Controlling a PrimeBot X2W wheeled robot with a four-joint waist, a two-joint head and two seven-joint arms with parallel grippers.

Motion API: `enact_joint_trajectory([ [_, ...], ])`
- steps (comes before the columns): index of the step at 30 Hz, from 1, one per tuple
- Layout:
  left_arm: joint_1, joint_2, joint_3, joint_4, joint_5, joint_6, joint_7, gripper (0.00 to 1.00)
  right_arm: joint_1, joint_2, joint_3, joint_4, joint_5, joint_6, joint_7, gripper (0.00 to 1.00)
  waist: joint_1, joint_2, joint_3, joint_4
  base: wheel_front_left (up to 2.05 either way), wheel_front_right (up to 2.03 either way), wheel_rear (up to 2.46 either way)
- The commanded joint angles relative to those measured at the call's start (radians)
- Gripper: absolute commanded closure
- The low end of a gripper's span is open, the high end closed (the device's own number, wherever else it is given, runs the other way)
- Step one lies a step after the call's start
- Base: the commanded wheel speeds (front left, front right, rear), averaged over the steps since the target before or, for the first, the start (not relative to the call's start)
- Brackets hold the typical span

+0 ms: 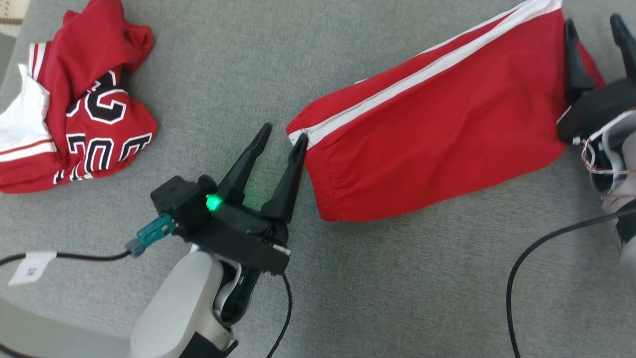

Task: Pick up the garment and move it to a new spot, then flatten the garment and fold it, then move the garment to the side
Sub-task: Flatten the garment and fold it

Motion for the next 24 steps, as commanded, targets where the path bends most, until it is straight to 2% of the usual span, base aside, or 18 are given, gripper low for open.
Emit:
enact_joint_trajectory([
  [1,0.024,0.002,0.013,0.001,0.012,0.001,-0.005,0.00,0.035,0.009,-0.002,-0.002,0.009,-0.001,0.000,0.00,0.0000,-0.0001,-0.023,-0.014,0.00,0.00,0.00],
  [10,0.091,0.001,0.045,-0.013,0.051,0.001,-0.005,0.00,0.105,0.023,0.020,0.013,0.077,-0.001,0.000,0.00,0.0000,-0.0001,-0.060,-0.014,0.00,0.00,0.00],
  [17,0.119,0.001,0.042,-0.014,0.051,0.001,-0.005,0.00,0.082,0.045,0.054,0.170,0.127,-0.001,0.006,0.00,0.0000,-0.0001,-0.065,0.005,0.00,0.00,0.00],
  [23,0.121,0.001,0.043,-0.009,0.053,0.001,-0.005,0.00,0.065,0.076,0.112,0.273,0.184,0.000,0.064,0.00,0.0000,-0.0001,-0.076,0.009,0.00,0.00,0.00],
  [24,0.124,0.001,0.043,-0.008,0.054,0.001,-0.005,0.00,0.069,0.080,0.123,0.281,0.194,0.000,0.073,0.20,0.0000,-0.0001,-0.080,0.009,0.00,0.00,0.00],
])
